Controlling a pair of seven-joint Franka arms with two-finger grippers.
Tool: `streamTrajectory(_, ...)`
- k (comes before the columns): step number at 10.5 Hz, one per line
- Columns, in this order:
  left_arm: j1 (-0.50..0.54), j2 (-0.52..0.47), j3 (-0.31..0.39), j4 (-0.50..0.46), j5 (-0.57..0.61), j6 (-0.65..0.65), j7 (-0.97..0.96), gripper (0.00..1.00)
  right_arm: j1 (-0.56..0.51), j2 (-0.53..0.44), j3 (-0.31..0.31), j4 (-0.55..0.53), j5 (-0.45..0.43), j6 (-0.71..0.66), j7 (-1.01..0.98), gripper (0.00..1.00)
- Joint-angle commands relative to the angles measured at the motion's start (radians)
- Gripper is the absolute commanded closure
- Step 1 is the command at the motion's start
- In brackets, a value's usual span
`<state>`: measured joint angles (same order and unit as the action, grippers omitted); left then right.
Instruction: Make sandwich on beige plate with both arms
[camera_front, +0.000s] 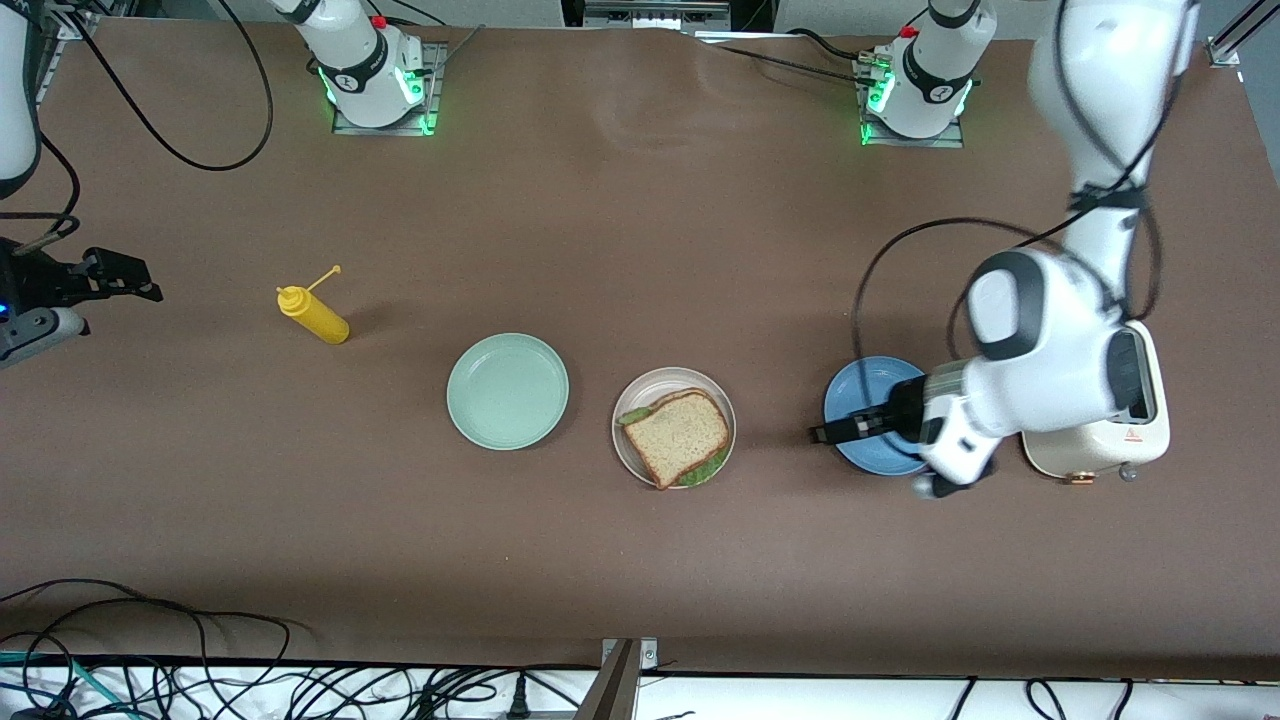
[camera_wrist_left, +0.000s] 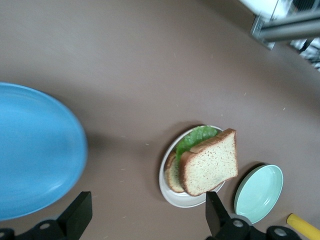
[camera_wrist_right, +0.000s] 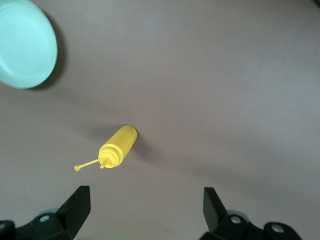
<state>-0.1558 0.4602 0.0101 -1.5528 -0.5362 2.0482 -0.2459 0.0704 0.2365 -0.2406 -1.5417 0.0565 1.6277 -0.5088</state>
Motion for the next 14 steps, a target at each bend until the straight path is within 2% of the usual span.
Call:
streamTrajectory(1,0.056,-0.265,-0.009,-0.226,0.067,0.018,0.020,0.00,-0.009,-0.039,0.070,-0.014,-0.078,-0.011,0.230,0.00)
streamTrajectory(3,0.116,-0.360,-0.009,-0.297,0.087,0.085,0.019,0.00,-0.007,-0.057,0.098,-0.018,-0.075,-0.025,0.453,0.00)
streamTrajectory(4,0.131,-0.421,-0.009,-0.300,0.152,0.058,0.016,0.00,-0.007,-0.065,0.109,-0.018,-0.081,-0.073,0.525,0.00)
streamTrajectory(6,0.159,-0.520,-0.018,-0.282,0.370,-0.079,0.010,0.00,-0.006,-0.106,0.110,-0.024,-0.081,-0.094,0.578,0.00)
streamTrajectory(8,0.174,-0.592,-0.021,-0.267,0.451,-0.242,0.008,0.00,-0.003,-0.137,0.131,-0.050,-0.095,-0.094,0.660,0.00)
streamTrajectory(10,0.174,-0.612,-0.024,-0.212,0.460,-0.421,-0.018,0.00,-0.003,-0.138,0.148,-0.070,-0.138,-0.091,0.664,0.00)
streamTrajectory(14,0.179,-0.588,-0.051,-0.141,0.522,-0.464,-0.029,0.00,-0.004,-0.141,0.152,-0.064,-0.132,-0.120,0.659,0.00)
